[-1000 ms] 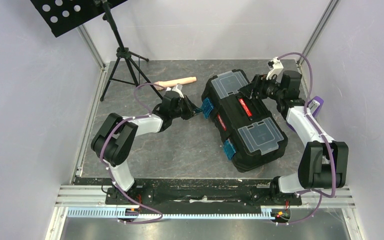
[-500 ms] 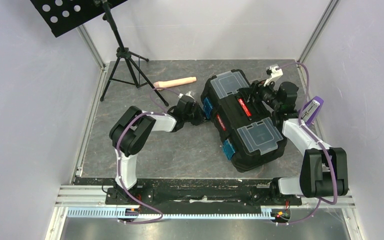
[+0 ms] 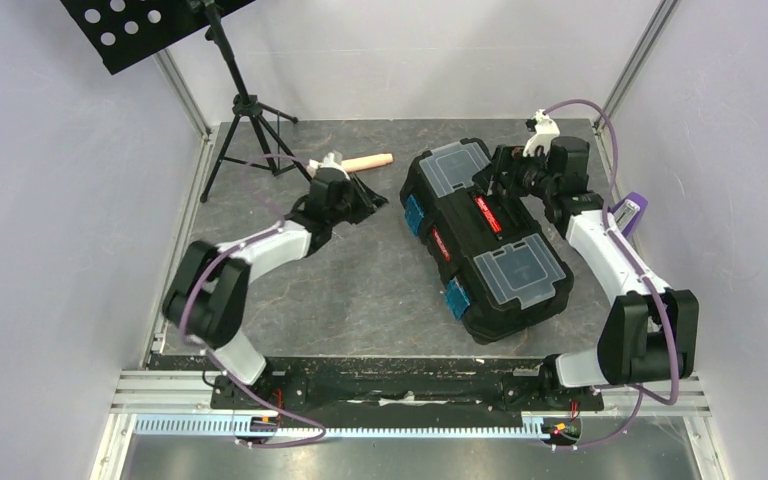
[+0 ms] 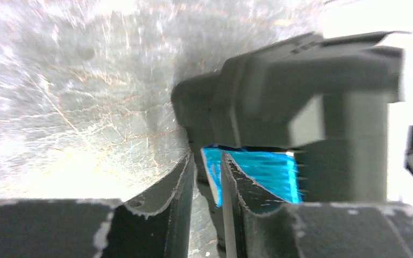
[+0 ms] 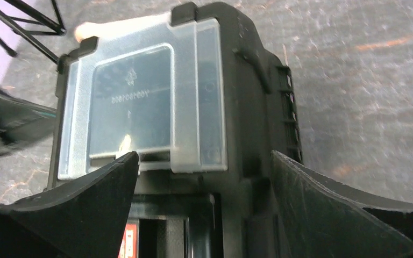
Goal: Pack the tool kit
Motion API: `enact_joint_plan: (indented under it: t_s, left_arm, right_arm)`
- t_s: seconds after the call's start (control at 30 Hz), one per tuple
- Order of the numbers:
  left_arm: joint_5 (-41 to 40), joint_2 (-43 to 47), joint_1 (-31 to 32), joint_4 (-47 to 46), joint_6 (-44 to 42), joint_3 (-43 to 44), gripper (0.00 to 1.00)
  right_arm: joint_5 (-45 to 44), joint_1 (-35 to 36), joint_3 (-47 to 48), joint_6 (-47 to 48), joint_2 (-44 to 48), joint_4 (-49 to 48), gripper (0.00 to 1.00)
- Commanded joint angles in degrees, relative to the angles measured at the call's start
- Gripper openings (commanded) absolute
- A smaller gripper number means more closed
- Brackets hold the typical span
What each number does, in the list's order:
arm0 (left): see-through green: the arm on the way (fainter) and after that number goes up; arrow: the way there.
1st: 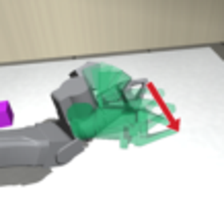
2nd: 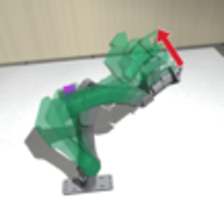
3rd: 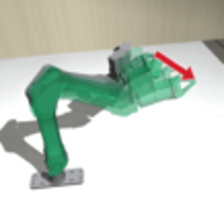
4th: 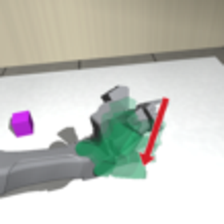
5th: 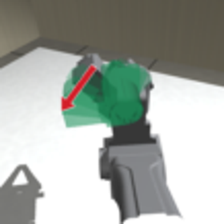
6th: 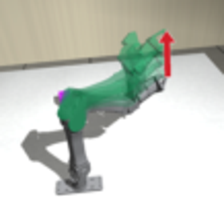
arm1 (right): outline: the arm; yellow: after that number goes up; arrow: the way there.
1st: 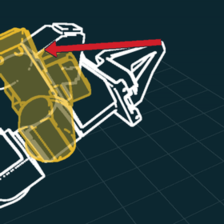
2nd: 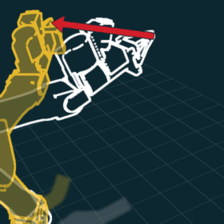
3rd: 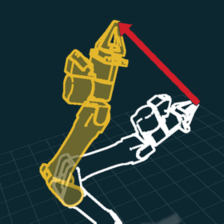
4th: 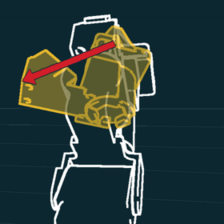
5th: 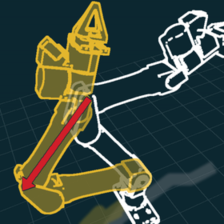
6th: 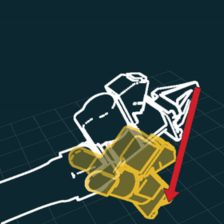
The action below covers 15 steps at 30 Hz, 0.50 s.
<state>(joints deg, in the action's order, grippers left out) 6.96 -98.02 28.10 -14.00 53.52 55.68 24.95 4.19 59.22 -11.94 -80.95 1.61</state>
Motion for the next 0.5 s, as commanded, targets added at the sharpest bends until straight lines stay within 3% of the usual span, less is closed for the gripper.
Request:
enact_joint_plan:
  t_s: [0.0, 0.1, 0.3, 0.47]
  left_arm:
    - [-8.2, 13.1, -1.4, 7.6, -9.1, -1.1, 0.35]
    - [-14.6, 22.3, -1.8, 14.9, -16.2, -0.1, 0.46]
    - [-25.5, 40.3, -1.7, 27.8, -29.1, 5.7, 0.78]
    - [-30.2, 54.8, -1.7, 32.3, -37.4, 8.6, 0.89]
  right_arm:
    - [-8.3, -1.0, 6.0, 2.6, 7.0, 13.5, 0.96]
    - [-15.6, -2.3, 6.5, 4.9, 14.6, 15.3, 0.98]
    - [-30.0, -2.5, 3.4, 9.3, 31.3, 17.0, 0.98]
    - [-40.0, -1.7, -2.1, 13.2, 44.9, 16.2, 0.98]
